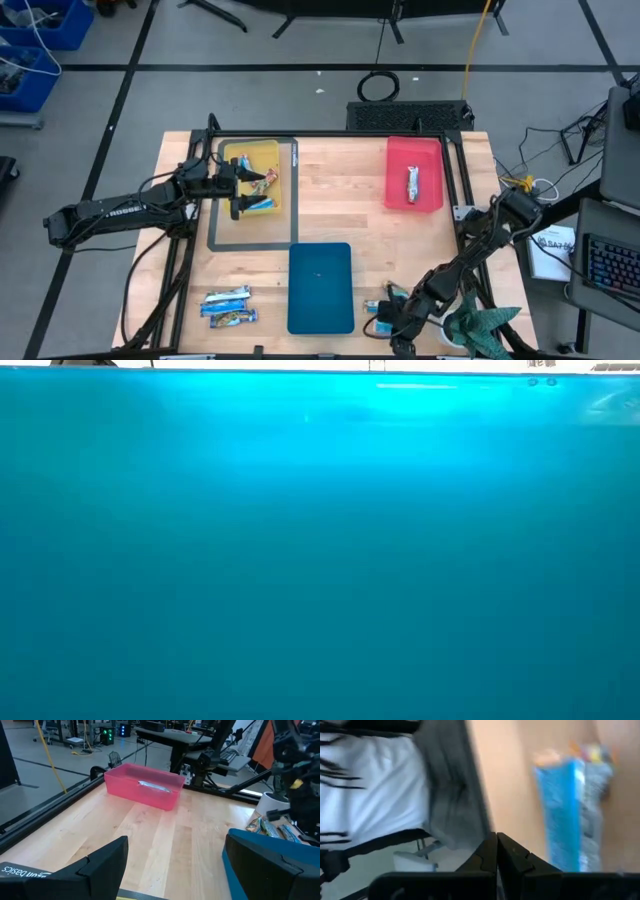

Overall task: Pick and place Granola Bars by type
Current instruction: Move the granola bars to the middle right of the table

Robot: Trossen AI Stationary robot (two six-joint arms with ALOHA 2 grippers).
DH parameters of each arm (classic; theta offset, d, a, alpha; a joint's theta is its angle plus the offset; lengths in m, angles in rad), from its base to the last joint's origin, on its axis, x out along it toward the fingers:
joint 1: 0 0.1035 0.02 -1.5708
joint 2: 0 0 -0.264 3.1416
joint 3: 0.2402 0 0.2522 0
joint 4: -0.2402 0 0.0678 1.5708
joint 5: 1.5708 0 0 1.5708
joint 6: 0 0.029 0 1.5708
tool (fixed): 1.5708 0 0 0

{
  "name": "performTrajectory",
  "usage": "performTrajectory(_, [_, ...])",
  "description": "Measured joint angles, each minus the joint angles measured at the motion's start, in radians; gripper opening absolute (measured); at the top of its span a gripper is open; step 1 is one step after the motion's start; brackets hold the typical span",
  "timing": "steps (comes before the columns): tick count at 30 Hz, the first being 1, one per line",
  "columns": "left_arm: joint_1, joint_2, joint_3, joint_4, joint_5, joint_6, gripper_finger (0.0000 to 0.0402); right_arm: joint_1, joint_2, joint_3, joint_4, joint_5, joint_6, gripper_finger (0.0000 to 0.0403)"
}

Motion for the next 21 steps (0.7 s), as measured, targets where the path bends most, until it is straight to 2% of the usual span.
performTrajectory(6, [0.000,0.000,0.000,0.000,0.000,-0.002,0.0337,-0.002,0.032,-0.084,0.029,0.001,0.055,0.0000])
performTrajectory(14, [0.000,0.000,0.000,-0.001,0.000,-0.003,0.0337,-0.023,0.024,-0.151,0.011,0.134,-0.009,0.0000])
performTrajectory(21, [0.000,0.000,0.000,-0.002,0.008,-0.006,0.0337,-0.109,0.024,-0.160,-0.186,0.209,-0.118,0.0000])
